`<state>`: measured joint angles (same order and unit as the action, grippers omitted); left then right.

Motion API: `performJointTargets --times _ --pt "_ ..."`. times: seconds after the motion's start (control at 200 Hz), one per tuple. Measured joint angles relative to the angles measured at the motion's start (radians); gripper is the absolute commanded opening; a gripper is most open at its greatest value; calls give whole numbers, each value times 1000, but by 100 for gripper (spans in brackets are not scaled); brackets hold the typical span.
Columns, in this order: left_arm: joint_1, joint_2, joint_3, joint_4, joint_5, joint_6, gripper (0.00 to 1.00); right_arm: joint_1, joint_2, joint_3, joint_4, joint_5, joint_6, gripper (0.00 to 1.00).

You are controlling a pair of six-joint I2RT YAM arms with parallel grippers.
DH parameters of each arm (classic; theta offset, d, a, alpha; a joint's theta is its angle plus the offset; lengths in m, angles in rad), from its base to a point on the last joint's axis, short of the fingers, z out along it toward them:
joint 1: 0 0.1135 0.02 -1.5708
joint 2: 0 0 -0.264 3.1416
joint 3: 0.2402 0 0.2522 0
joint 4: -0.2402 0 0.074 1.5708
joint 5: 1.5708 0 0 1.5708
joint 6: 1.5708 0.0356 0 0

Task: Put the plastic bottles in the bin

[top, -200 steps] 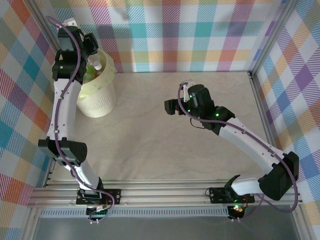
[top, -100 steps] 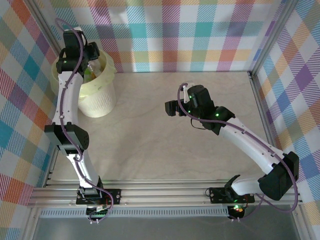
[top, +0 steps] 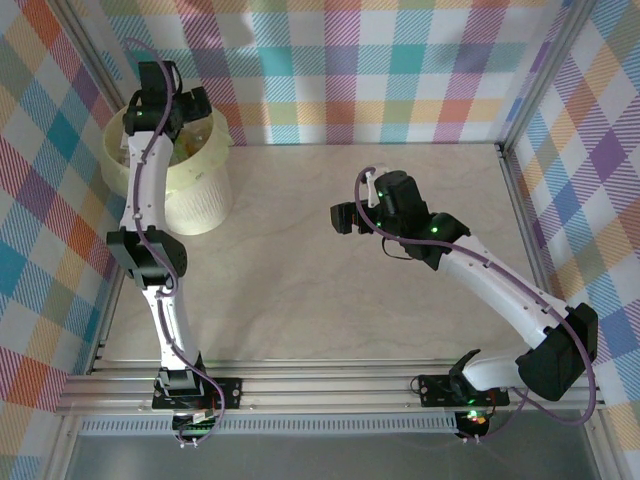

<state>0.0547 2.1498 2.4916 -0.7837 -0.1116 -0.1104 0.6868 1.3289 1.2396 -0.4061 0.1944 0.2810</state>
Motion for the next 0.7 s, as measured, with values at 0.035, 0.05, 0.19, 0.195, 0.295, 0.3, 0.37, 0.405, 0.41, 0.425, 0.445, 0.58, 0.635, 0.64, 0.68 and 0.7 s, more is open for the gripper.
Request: performJointTargets --times 0.035,0.05,0.19,0.195,0.295,0.3,0.37,0.405,0.41,0.425,0.445,0.58,0.635,0.64,0.68,0.7 --pt "6 0 11 -11 10 -19 97 0 0 0 -3 0 0 100" --pt "7 0 14 -13 15 -31 98 0 0 0 -5 0 0 100" --pt "20 -14 26 -12 90 -104 100 0 0 0 -12 0 0 100" --pt "20 -14 26 -12 93 -106 100 0 0 0 -12 0 0 100" --pt "21 -30 27 -13 159 -146 100 0 0 0 -16 0 3 100" --pt "21 -30 26 -13 161 -148 100 0 0 0 -16 0 3 100" --pt "21 -43 26 -19 203 -170 100 0 0 0 -17 0 3 100" --pt "21 -50 26 -21 226 -183 100 0 0 0 -17 0 3 100" --pt "21 -51 26 -21 228 -184 100 0 0 0 -18 0 3 100" --pt "21 -53 26 -22 238 -188 100 0 0 0 -18 0 3 100" --pt "21 -59 26 -24 254 -193 100 0 0 0 -18 0 3 100" --pt "19 -109 -2 -19 341 -226 100 0 0 0 -18 7 11 100" --pt "15 -158 -64 5 371 -239 100 0 0 0 -17 13 18 100" --pt "14 -166 -74 9 376 -242 100 0 0 0 -17 14 19 100" --pt "10 -212 -131 35 394 -251 100 0 0 0 -14 21 24 100" --pt "8 -233 -159 49 401 -257 100 0 -1 -2 -10 26 26 100"
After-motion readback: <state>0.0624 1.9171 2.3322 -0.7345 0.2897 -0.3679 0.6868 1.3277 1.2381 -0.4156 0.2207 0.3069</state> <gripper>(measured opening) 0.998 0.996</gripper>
